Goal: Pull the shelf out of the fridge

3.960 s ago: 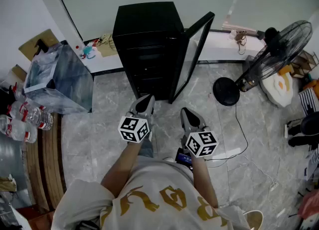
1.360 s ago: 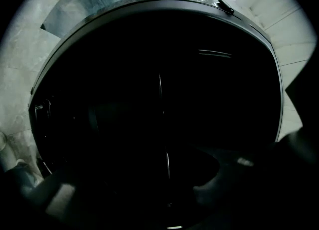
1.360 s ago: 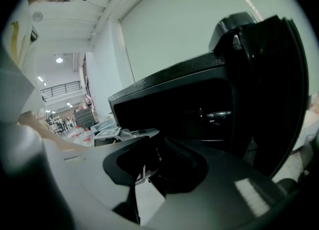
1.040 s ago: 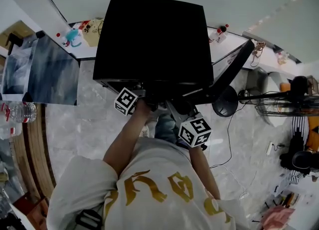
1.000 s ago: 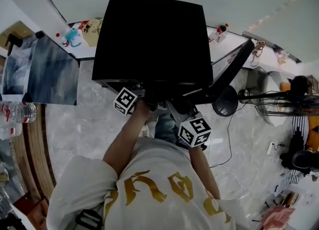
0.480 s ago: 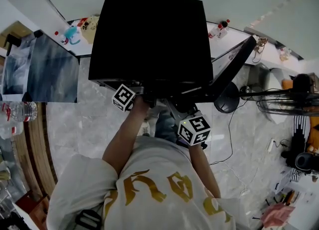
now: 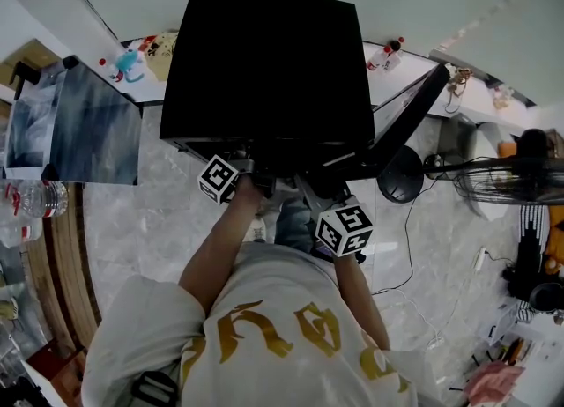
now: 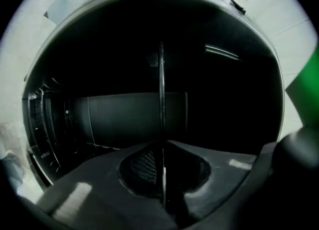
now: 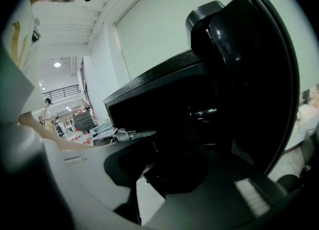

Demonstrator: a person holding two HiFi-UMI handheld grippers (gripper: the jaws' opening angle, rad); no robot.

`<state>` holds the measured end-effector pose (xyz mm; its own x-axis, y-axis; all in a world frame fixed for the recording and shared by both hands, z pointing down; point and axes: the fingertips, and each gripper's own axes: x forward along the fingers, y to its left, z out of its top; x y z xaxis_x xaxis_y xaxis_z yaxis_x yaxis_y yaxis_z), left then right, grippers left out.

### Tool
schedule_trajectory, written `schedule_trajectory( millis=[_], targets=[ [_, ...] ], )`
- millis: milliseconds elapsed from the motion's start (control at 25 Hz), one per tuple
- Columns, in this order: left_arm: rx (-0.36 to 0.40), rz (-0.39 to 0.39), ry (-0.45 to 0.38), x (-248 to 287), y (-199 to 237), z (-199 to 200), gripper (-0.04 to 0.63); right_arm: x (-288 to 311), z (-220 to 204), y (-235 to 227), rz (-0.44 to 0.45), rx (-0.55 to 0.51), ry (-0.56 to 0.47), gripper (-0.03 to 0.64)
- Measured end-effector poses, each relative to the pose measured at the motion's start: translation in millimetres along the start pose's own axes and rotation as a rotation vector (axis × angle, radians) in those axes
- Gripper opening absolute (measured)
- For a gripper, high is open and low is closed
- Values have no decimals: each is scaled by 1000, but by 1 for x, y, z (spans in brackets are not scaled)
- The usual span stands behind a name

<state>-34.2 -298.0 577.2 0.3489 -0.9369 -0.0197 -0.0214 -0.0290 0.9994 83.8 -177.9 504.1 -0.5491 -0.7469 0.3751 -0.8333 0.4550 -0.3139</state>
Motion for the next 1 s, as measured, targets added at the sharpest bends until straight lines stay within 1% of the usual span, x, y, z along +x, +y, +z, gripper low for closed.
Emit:
schedule_trajectory(
  millis=[200,480,1000],
  targets=[
    [-9,6,10,-7,-2,-6,14,-6,1,-1,-7,3,-5,103],
    [-18,12,28,-26,-3,-13,14,-20,0,-10,-49,28,-36,100],
    [-33,21,60,-62,-3,-25,14,-30,-12,10,-48,17,-43,95]
  ],
)
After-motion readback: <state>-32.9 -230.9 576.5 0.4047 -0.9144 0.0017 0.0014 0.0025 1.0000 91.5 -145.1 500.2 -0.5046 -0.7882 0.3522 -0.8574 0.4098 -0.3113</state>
